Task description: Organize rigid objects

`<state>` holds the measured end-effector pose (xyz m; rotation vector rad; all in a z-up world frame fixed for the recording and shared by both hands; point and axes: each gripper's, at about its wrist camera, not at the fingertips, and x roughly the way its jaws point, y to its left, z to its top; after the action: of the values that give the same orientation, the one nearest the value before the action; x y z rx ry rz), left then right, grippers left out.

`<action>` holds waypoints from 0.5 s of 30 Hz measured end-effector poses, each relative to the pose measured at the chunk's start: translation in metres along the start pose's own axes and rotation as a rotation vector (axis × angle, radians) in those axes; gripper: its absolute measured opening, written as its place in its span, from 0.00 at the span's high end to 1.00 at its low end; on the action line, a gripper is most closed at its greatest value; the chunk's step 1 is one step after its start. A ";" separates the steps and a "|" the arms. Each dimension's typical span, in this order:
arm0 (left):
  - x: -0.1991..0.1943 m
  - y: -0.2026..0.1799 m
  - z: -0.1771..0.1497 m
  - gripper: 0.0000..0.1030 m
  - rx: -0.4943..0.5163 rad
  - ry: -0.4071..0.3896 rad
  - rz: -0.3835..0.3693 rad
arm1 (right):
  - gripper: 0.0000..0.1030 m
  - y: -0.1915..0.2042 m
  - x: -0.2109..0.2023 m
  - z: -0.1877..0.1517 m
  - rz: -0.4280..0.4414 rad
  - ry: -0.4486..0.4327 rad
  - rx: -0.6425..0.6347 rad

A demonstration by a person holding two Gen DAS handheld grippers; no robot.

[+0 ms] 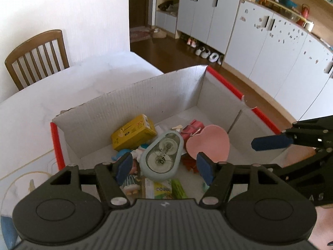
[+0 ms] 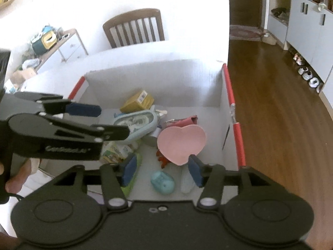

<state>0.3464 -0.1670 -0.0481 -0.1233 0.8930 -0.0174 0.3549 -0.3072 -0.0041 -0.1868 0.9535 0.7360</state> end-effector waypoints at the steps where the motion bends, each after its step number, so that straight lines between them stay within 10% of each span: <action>1: -0.005 0.000 -0.001 0.32 0.001 -0.012 -0.001 | 0.42 0.001 -0.004 -0.001 -0.001 -0.012 0.004; 15: -0.065 0.009 -0.022 0.25 0.000 -0.144 -0.045 | 0.18 0.024 -0.045 -0.016 -0.015 -0.169 0.063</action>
<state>0.2881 -0.1561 -0.0123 -0.1426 0.7461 -0.0499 0.3123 -0.3190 0.0266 -0.0745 0.8121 0.6958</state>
